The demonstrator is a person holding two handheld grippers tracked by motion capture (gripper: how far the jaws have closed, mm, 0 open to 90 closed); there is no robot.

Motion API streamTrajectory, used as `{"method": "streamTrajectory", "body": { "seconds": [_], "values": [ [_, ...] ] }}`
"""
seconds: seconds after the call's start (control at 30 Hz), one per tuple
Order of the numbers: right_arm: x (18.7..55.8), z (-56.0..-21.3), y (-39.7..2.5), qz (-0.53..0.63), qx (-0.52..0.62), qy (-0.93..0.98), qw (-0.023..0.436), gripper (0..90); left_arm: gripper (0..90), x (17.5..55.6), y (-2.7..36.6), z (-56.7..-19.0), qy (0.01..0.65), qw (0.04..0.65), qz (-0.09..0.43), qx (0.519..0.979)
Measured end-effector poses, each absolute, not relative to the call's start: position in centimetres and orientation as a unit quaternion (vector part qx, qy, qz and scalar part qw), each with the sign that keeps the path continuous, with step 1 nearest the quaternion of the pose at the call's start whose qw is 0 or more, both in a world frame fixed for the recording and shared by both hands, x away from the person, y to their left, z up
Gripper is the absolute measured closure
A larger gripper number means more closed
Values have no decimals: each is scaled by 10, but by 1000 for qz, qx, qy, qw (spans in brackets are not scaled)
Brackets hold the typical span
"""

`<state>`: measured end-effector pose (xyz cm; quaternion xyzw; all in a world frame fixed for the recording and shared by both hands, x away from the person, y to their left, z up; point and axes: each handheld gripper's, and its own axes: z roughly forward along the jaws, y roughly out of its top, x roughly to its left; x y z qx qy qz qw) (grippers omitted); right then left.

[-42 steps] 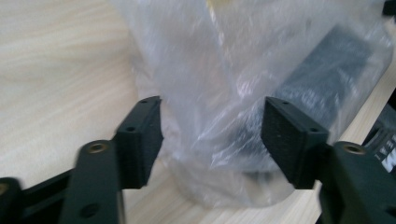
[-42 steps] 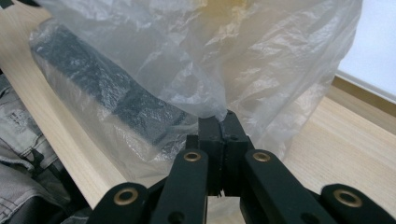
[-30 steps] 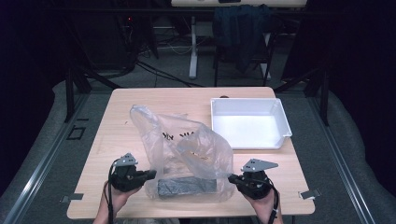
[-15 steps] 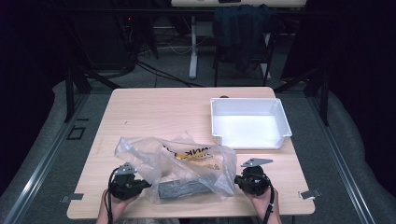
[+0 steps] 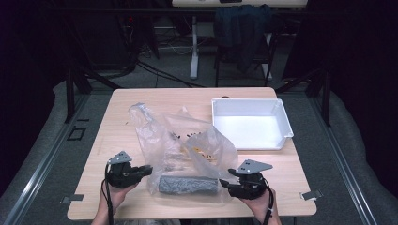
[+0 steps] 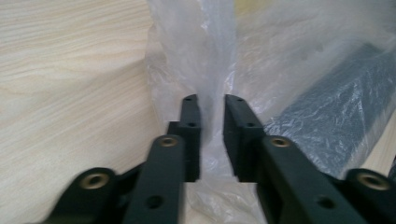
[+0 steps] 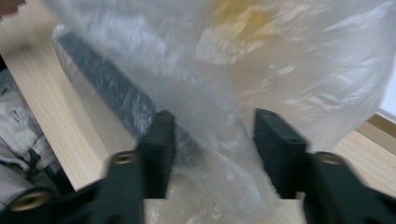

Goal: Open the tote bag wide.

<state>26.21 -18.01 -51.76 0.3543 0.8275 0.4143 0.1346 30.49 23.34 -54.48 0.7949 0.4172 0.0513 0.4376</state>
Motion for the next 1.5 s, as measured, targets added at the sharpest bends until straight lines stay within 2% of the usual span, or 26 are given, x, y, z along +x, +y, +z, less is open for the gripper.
{"method": "streamTrajectory", "body": {
  "seconds": [0.07,0.13,0.27,0.37,0.4,0.5,0.57,0.67,0.77,1.17,1.2,1.27,1.33,1.4,1.5],
  "values": [
    [262,-519,-176,400,355,832,148,746,685,300,234,-540,416,435,54,797],
    [261,-521,-177,405,359,828,148,858,593,291,234,-531,416,436,60,796],
    [256,-519,-185,430,366,814,138,888,484,277,227,-520,405,444,58,797],
    [252,-517,-189,440,370,808,128,890,467,275,212,-527,396,424,45,813],
    [251,-518,-190,442,374,806,125,890,475,275,208,-531,396,414,40,819],
    [250,-520,-193,447,382,802,110,891,581,273,204,-540,389,411,16,825],
    [250,-524,-195,444,388,802,99,891,679,269,203,-538,382,404,25,831],
    [250,-529,-196,440,396,801,86,890,810,265,205,-539,376,414,12,829],
    [249,-528,-195,447,400,795,89,890,900,262,204,-537,370,412,17,832],
    [253,-532,-198,449,412,789,82,887,900,254,216,-545,382,412,31,826],
    [253,-533,-198,450,411,789,81,886,843,256,217,-546,390,418,28,820],
    [253,-533,-196,447,410,791,84,885,597,260,220,-547,403,427,15,810],
    [254,-533,-195,443,405,795,85,886,449,264,222,-546,415,437,13,798],
    [254,-534,-194,433,405,800,91,886,397,268,220,-547,416,443,1,794],
    [255,-534,-193,426,404,804,93,886,450,268,214,-550,399,434,-13,808]
  ]
}}
